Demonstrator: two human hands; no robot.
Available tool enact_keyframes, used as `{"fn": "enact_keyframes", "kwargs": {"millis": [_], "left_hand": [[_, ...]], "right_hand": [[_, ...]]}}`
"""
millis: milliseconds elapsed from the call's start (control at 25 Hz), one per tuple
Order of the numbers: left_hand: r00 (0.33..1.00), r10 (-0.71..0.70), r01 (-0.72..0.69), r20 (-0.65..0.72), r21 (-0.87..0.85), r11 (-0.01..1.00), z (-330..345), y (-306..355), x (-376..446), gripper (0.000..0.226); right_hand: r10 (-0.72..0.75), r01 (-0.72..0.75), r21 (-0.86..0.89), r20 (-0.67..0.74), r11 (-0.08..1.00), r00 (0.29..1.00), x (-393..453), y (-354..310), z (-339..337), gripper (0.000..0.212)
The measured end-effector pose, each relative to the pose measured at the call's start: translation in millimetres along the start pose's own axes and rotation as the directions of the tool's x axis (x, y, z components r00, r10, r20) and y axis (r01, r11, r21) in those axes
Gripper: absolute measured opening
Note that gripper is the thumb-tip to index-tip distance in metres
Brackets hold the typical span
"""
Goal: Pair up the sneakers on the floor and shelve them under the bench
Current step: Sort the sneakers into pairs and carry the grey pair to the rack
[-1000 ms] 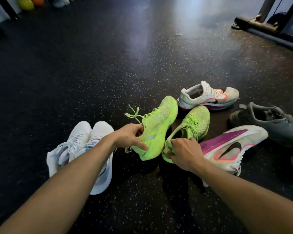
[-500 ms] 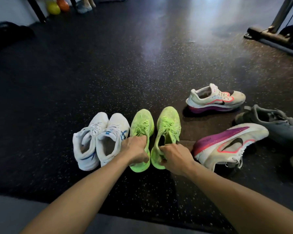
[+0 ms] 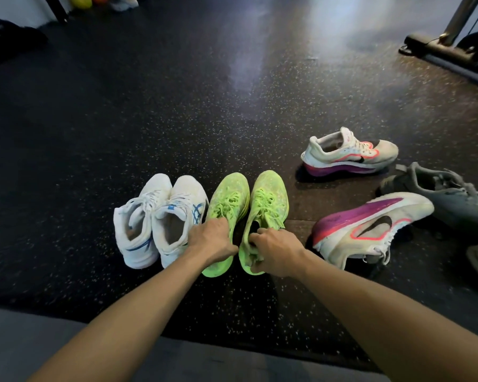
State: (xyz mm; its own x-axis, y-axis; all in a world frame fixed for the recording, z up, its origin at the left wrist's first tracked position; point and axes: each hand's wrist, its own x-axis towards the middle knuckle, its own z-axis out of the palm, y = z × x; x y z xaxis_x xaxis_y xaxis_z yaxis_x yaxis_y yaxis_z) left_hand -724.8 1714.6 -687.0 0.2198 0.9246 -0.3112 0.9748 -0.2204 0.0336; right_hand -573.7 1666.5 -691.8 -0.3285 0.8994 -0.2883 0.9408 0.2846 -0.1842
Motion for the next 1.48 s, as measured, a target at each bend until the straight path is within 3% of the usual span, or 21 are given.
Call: {"fn": "enact_keyframes", "kwargs": {"millis": [200,440,600,800,1000,1120,1320,1480], "left_hand": [[0.995,-0.002,-0.004,-0.096,-0.056,0.998,-28.7,8.5,14.3,0.047],[0.981,0.137,-0.152,-0.138,-0.1,0.983,-69.2,70.6,36.2,0.043],[0.961,0.224,-0.239,-0.164,-0.076,0.968,-82.1,125.9,48.0,0.041],[0.937,0.319,-0.325,-0.145,-0.024,0.945,-88.5,172.3,81.6,0.046],[0.943,0.318,-0.314,-0.095,0.049,0.948,-74.4,197.4,121.4,0.064],[0.939,0.33,-0.318,-0.099,0.118,0.941,-65.8,201.2,143.0,0.069],[0.93,0.355,-0.333,-0.096,0.195,0.923,-48.9,204.9,181.4,0.074],[0.905,0.403,-0.356,-0.137,0.278,0.892,-38.4,205.3,198.7,0.071]], "right_hand": [[-0.012,0.022,0.142,-0.071,0.99,0.997,-7.4,31.3,-37.4,0.058],[0.191,-0.156,0.148,-0.261,0.977,0.946,-43.9,96.6,-93.8,0.056],[0.44,-0.38,0.237,-0.309,0.894,0.843,-83.6,140.4,-108.6,0.064],[0.656,-0.574,0.348,-0.197,0.742,0.729,-124.1,168.3,-69.2,0.068],[0.729,-0.602,0.528,-0.047,0.599,0.683,-130.8,168.4,-19.3,0.073],[0.745,-0.583,0.61,-0.02,0.538,0.667,-121.5,155.6,5.9,0.059],[0.854,-0.669,0.582,-0.089,0.462,0.512,-113.6,143.0,26.7,0.054],[0.859,-0.708,0.567,0.001,0.421,0.511,-108.1,127.2,45.1,0.071]]}}
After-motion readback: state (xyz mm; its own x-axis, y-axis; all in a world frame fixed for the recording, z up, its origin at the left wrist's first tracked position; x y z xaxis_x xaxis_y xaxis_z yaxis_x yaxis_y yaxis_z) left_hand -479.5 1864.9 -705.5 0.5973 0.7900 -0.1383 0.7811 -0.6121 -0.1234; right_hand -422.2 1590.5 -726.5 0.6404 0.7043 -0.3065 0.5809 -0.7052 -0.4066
